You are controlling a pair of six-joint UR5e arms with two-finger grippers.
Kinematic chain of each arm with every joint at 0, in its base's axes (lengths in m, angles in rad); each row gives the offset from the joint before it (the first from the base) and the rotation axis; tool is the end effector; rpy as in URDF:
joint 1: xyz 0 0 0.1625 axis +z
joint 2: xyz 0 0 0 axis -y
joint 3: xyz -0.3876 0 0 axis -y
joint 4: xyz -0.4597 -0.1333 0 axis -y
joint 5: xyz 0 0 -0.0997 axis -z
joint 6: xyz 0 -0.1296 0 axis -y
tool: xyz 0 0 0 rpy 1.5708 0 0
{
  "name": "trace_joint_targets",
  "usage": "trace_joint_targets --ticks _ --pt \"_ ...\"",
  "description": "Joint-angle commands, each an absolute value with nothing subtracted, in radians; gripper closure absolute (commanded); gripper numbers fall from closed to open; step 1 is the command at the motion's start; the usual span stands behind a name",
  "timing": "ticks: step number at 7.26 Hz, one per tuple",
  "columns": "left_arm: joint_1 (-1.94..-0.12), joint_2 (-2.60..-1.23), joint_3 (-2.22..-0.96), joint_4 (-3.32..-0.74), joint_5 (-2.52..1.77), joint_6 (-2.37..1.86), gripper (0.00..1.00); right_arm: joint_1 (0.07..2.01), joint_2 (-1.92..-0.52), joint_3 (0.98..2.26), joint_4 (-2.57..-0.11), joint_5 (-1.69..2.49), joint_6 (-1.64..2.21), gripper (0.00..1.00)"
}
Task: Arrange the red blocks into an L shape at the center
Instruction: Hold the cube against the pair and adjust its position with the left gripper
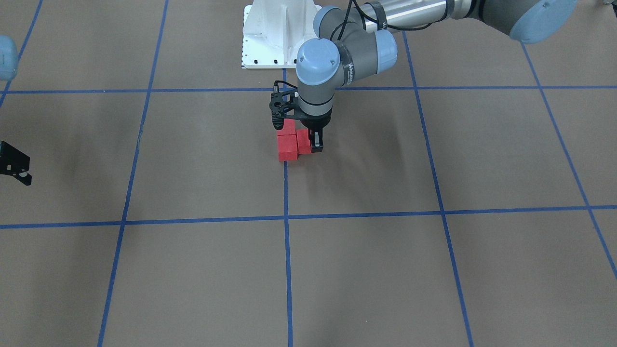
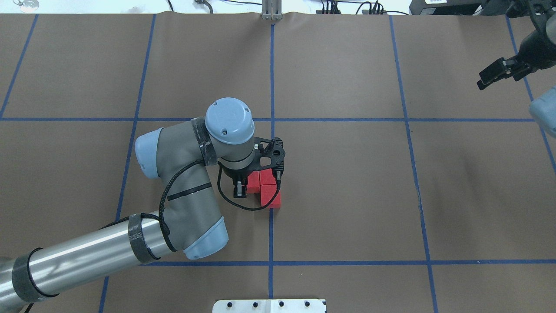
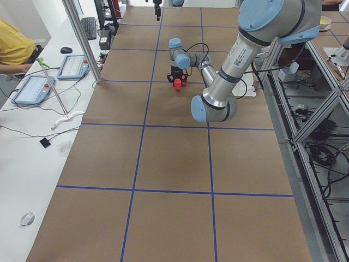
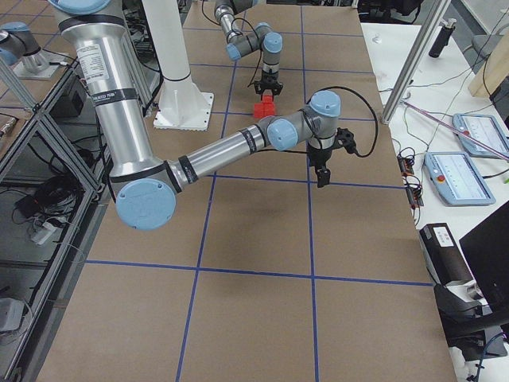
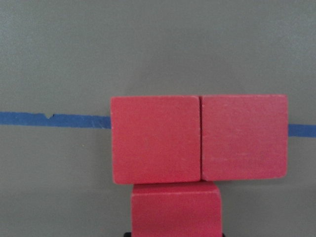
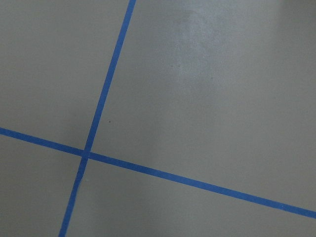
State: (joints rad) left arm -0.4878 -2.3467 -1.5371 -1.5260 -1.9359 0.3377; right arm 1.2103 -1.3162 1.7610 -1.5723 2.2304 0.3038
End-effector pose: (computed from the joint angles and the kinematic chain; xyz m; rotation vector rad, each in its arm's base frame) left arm 0.6345 -0.4351 0.1572 0.5675 0.6363 1.4700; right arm -0.1777 -0.6240 0.3896 0.1923 -0.7530 -0.2000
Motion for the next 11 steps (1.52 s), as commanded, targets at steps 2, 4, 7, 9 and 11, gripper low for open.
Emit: trace_joint_targets --ticks 2,4,7,9,11 --pt "-0.488 -2.347 -1.537 -1.531 -1.937 0.324 0.93 1.21 -1.316 1.761 -1.572 2.23 0.304 0.01" --pt "-0.488 -2.347 -1.536 -1.537 -1.936 0.322 0.92 1.21 -1.316 1.761 -1.572 2.23 0.304 0.01" --pt "-0.489 -2.347 -1.531 -1.537 -1.936 0.324 0.91 1.21 -1.315 1.759 -1.572 2.23 0.304 0.01" --pt "-0.489 -2.347 -1.531 -1.537 -1.934 0.322 0.9 1.21 -1.315 1.761 -1.572 2.23 0.304 0.01" --pt "-0.489 -2.347 -1.529 -1.537 -1.934 0.321 0.9 1.21 -1.315 1.761 -1.572 2.23 0.304 0.01"
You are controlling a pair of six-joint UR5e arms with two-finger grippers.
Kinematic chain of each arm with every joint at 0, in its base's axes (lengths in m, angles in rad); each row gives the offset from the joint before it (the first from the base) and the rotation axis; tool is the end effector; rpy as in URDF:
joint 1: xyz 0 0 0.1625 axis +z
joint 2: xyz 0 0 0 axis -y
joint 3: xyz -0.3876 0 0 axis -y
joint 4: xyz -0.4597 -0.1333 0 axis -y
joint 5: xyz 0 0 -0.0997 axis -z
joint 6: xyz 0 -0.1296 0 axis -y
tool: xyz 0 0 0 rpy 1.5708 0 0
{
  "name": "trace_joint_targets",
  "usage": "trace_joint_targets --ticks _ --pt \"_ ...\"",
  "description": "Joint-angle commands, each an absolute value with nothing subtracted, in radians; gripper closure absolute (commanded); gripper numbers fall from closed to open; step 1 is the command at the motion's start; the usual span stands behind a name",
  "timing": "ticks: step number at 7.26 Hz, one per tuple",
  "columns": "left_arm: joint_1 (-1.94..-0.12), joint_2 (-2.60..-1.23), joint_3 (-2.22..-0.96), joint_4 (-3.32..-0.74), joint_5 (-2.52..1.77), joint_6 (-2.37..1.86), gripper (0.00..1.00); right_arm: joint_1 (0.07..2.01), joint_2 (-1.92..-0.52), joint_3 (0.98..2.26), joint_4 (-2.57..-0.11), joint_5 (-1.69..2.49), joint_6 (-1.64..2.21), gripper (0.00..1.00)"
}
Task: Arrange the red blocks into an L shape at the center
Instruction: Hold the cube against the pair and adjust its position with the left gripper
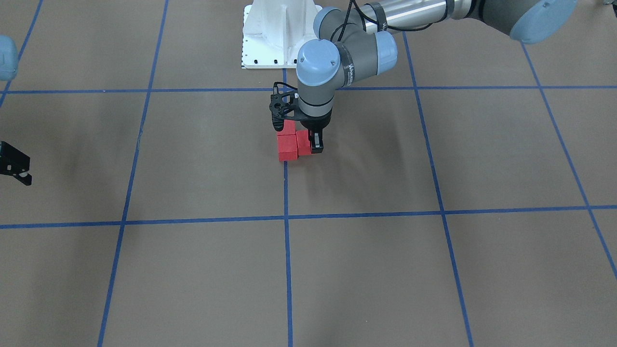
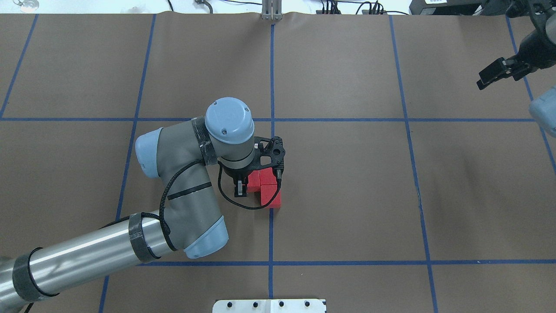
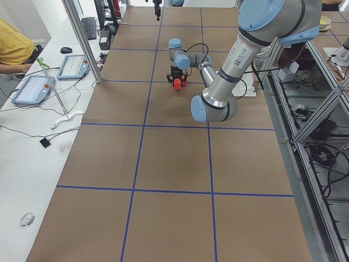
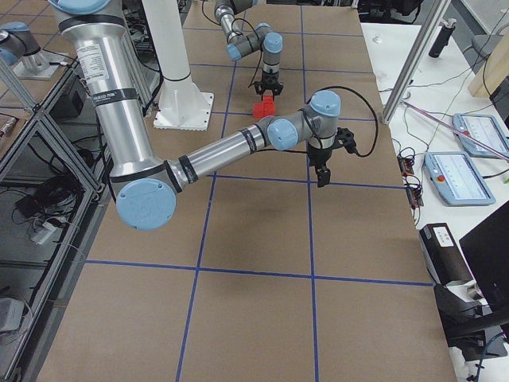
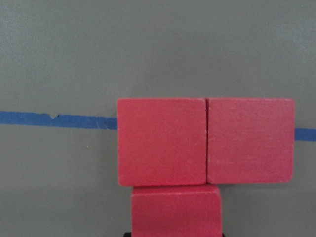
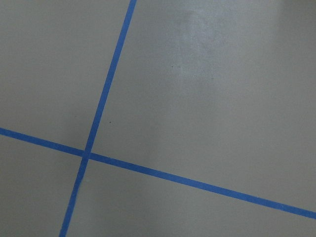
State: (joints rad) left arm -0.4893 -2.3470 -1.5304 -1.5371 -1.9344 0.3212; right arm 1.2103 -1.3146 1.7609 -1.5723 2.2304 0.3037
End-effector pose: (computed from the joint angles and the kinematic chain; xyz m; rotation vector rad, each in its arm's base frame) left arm 0.6357 -0.4373 0.1586 0.5669 0.6393 1.4528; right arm -0.1778 -0.6244 0.3886 0.1938 -0.7534 -0.2006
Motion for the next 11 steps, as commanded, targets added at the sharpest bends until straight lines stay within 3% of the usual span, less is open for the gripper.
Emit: trace_joint_targets --ticks 1,5,11 --pt "-0.489 -2.347 -1.529 -1.537 -1.934 0.319 0.89 1.21 -1.315 1.761 -1.572 2.23 0.304 0.01" --pt "-0.489 -2.347 -1.529 -1.539 -1.934 0.295 0.85 1.21 -1.315 1.761 -1.572 2.23 0.304 0.01" --pt "-0.489 -2.347 -1.52 -1.563 -1.934 0.293 0.71 1.21 -1.315 1.761 -1.572 2.232 0.304 0.01"
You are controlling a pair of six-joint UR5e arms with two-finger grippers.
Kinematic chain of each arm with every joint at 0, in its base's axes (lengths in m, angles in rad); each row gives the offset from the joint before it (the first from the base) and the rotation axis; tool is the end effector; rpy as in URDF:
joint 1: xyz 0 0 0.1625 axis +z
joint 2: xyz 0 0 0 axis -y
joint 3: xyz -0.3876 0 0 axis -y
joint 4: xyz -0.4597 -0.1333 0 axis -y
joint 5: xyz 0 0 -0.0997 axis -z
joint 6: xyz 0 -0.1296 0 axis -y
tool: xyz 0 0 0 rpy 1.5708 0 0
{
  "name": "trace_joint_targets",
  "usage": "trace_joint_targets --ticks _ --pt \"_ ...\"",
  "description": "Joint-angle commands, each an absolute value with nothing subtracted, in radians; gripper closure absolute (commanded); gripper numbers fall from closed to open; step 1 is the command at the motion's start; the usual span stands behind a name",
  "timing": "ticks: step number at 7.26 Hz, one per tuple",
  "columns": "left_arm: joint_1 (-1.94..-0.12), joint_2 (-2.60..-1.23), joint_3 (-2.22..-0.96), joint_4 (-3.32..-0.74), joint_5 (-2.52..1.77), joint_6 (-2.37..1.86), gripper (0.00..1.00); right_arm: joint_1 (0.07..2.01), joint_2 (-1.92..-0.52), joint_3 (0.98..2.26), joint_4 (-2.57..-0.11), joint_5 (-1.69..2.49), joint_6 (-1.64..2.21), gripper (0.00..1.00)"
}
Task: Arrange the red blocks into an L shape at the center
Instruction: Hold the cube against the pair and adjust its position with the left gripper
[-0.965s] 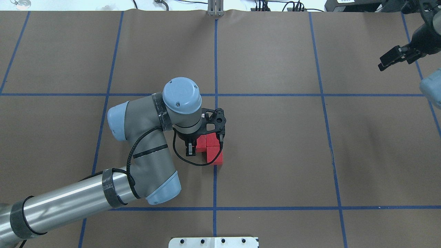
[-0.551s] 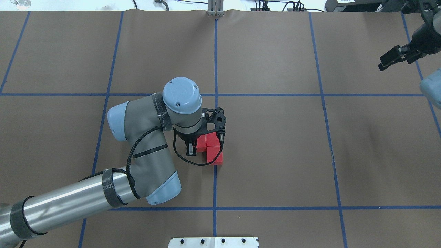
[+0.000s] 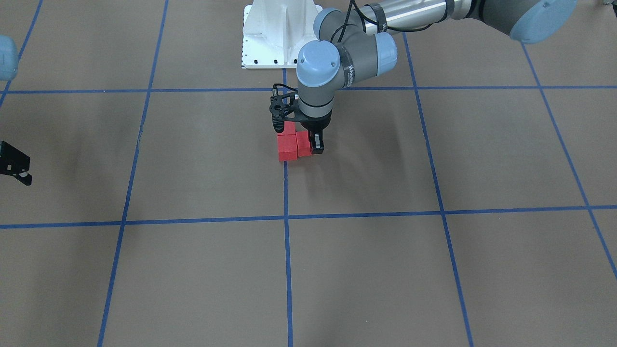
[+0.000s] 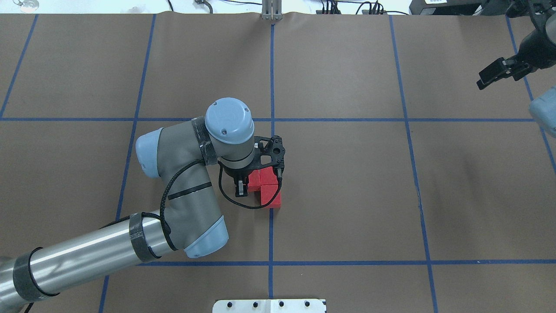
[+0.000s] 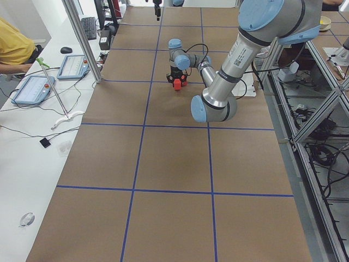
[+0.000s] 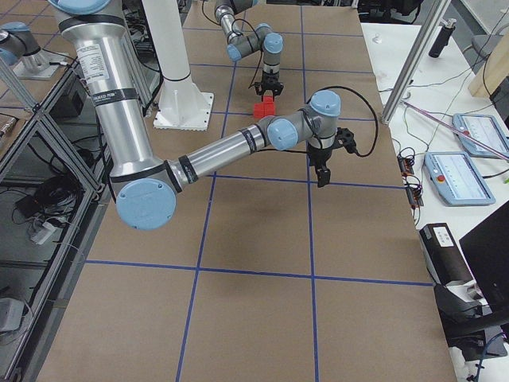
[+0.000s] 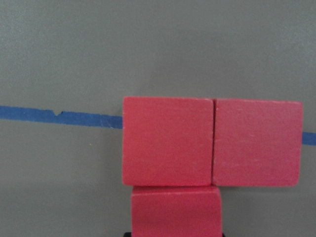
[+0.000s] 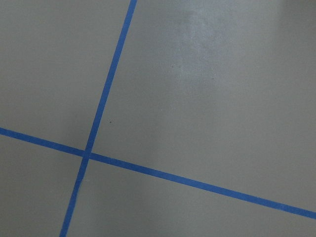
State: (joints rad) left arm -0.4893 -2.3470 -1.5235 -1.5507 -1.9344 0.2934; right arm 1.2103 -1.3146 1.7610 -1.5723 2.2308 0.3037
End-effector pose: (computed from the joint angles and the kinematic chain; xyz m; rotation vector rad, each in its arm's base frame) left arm 0.6377 -0.4384 0.1600 0.5629 0.6475 1.4268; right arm -0.1778 -0.6243 0.3885 0.1937 -0.7538 -0.2007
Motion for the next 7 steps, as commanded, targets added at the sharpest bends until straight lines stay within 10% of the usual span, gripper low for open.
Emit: trace_joint_targets --ticks 1,7 --pt "-0.489 -2.347 -1.519 -1.565 -1.934 0.295 0.7 1.21 -1.315 1.761 -1.572 2.232 0.304 0.01" --pt "-0.495 -2.345 -1.497 -1.615 -1.933 0.293 0.14 1.21 -1.315 1.761 -1.572 2.23 0.304 0.01"
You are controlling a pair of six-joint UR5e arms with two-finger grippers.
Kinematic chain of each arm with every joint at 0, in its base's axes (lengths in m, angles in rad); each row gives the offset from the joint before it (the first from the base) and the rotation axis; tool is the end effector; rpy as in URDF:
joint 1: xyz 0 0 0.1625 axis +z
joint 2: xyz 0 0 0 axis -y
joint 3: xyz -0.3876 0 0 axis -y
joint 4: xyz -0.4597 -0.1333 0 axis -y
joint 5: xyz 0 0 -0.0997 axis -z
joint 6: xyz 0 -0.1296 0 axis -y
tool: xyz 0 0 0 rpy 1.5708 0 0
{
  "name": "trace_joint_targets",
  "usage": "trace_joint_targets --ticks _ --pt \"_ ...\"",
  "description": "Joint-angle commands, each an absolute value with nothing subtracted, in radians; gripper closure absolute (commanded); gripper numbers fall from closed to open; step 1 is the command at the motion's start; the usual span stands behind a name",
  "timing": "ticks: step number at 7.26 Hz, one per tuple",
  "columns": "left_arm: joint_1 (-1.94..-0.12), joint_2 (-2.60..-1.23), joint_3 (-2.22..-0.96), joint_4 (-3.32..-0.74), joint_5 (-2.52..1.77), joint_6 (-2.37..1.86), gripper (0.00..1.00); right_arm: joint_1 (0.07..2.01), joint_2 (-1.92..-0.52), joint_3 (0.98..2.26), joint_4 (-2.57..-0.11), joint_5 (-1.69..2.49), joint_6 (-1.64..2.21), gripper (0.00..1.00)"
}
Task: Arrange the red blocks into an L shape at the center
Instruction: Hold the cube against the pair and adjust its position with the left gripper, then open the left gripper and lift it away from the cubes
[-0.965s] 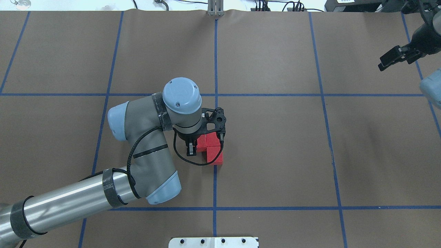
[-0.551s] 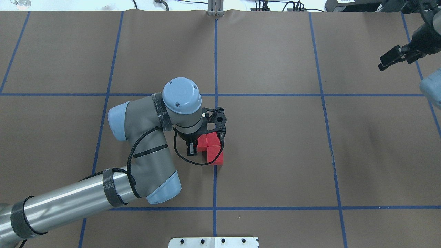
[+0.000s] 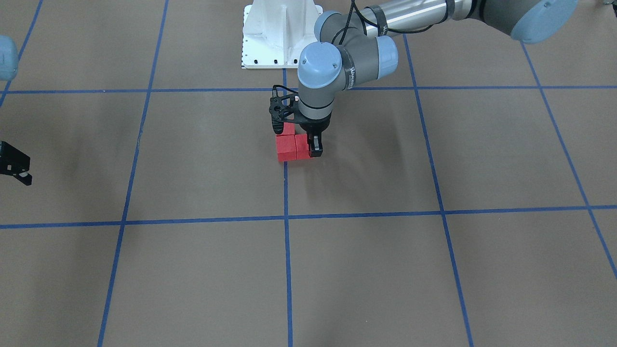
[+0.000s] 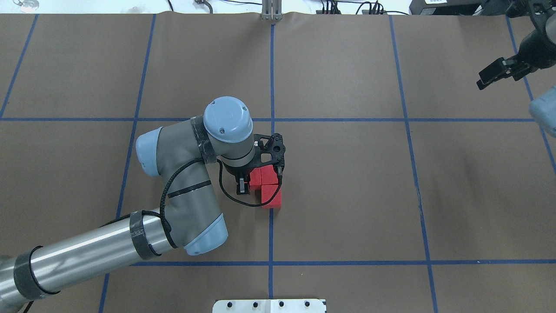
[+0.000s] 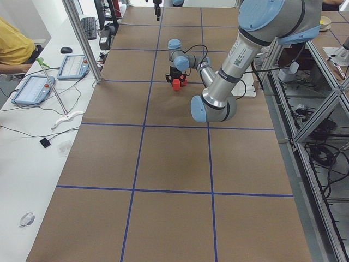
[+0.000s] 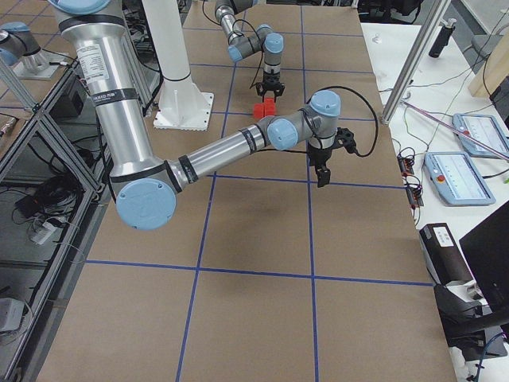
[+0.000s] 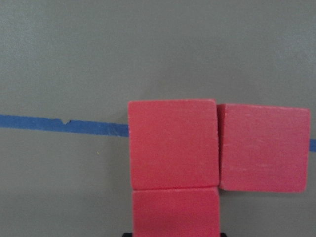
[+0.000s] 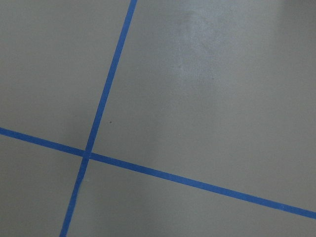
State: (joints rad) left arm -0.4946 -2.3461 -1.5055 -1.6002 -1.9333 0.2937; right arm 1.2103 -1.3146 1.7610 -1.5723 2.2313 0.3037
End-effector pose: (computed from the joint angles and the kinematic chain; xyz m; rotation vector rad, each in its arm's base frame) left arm 0.6409 -0.4449 0.1620 0.5963 0.6559 1.4219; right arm -0.1779 -0.6243 0.3885 0.1935 -0.7543 -0.2008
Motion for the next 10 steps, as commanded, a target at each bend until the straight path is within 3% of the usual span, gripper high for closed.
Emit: trace_joint_targets --ticks 1,5,10 --pt "-0.495 -2.345 -1.497 -1.615 -1.933 0.291 0.04 1.21 -1.315 1.759 -1.572 2.23 0.304 0.01" --pt "-0.508 -2.344 -1.522 -1.612 -1.933 0.291 0.0 1.21 -1.315 1.759 -1.572 2.23 0.304 0.01" --pt "-0.599 -2.293 -1.749 -1.474 -1.937 0.291 0.0 1.21 -1.319 1.761 -1.572 2.232 0.293 0.01"
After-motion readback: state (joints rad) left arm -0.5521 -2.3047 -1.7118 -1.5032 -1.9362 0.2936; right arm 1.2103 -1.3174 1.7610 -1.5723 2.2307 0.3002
